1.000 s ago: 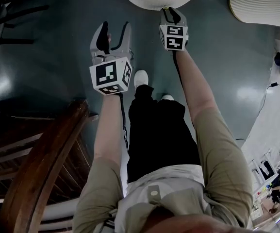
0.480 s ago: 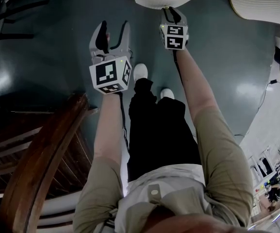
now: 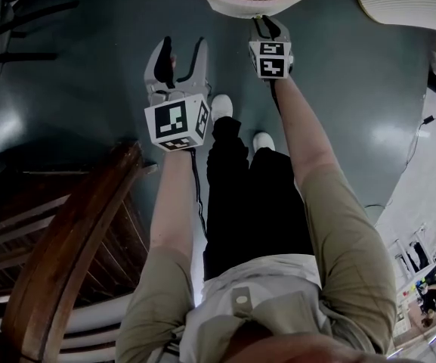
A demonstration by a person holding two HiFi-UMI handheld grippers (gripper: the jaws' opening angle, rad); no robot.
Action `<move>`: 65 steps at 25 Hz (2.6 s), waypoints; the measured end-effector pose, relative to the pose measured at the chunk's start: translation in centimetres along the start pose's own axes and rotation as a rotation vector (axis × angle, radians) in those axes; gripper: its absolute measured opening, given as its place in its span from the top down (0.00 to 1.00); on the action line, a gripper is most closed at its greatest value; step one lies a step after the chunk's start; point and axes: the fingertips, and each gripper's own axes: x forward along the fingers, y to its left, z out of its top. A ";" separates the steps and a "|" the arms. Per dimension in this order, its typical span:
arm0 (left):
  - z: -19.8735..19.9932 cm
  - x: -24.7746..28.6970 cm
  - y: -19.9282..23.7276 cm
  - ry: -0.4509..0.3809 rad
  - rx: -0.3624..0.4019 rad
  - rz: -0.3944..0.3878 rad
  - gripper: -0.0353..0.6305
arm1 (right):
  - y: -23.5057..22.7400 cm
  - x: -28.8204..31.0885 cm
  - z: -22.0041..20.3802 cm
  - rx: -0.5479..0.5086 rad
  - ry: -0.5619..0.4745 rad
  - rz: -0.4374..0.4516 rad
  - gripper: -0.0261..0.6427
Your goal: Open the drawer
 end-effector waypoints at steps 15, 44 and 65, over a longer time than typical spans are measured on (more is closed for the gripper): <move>0.3 -1.9 -1.0 0.018 0.028 0.013 0.54 | 0.7 -1.9 -2.2 0.003 0.065 0.019 0.80; -0.1 -4.8 -3.4 0.026 0.035 0.016 0.54 | 2.1 -5.3 -5.3 0.000 0.109 0.047 0.80; -0.8 -6.1 -2.8 0.034 0.037 0.028 0.54 | 2.8 -7.2 -6.5 -0.008 0.116 0.052 0.80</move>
